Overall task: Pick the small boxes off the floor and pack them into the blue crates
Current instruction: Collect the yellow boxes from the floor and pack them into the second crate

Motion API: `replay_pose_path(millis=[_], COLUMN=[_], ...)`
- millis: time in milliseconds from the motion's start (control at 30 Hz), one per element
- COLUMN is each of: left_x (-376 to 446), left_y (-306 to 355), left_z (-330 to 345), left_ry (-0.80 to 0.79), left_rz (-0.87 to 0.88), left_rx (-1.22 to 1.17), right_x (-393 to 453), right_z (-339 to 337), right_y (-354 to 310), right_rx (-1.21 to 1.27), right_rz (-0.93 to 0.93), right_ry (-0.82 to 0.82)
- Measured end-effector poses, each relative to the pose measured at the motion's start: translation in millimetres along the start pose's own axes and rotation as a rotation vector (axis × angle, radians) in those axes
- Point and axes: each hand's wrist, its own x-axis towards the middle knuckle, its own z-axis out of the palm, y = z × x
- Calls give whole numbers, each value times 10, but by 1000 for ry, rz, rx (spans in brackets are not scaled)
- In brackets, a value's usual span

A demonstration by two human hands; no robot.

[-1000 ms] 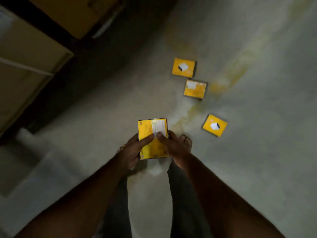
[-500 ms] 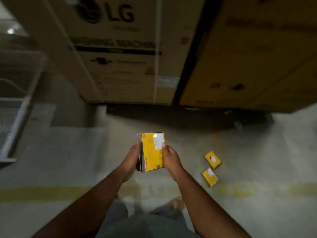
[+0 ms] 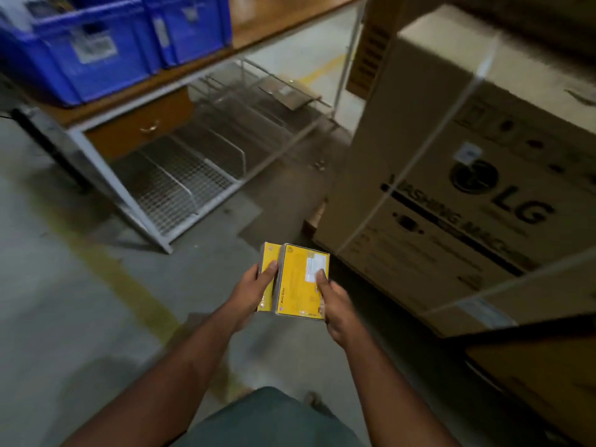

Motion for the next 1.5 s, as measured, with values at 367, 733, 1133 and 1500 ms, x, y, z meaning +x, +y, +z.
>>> replay_pose_path(millis=[367, 733, 1133, 1500], left_x=[1492, 2901, 4184, 4881], left_y=[1356, 2934, 5478, 7243], left_z=[-626, -766, -2043, -3002], left_ry=[227, 256, 127, 305], left_rz=[141, 330, 720, 699], left_rx=[-144, -348, -216, -8], right_x=[1889, 3285, 4238, 4848], right_z=[1182, 2164, 3747, 5239], right_y=[-1410, -3275, -5543, -6718], right_rx=[-155, -329, -135, -375], right_rz=[-72, -298, -492, -930], right_ry=[-195, -290, -655, -376])
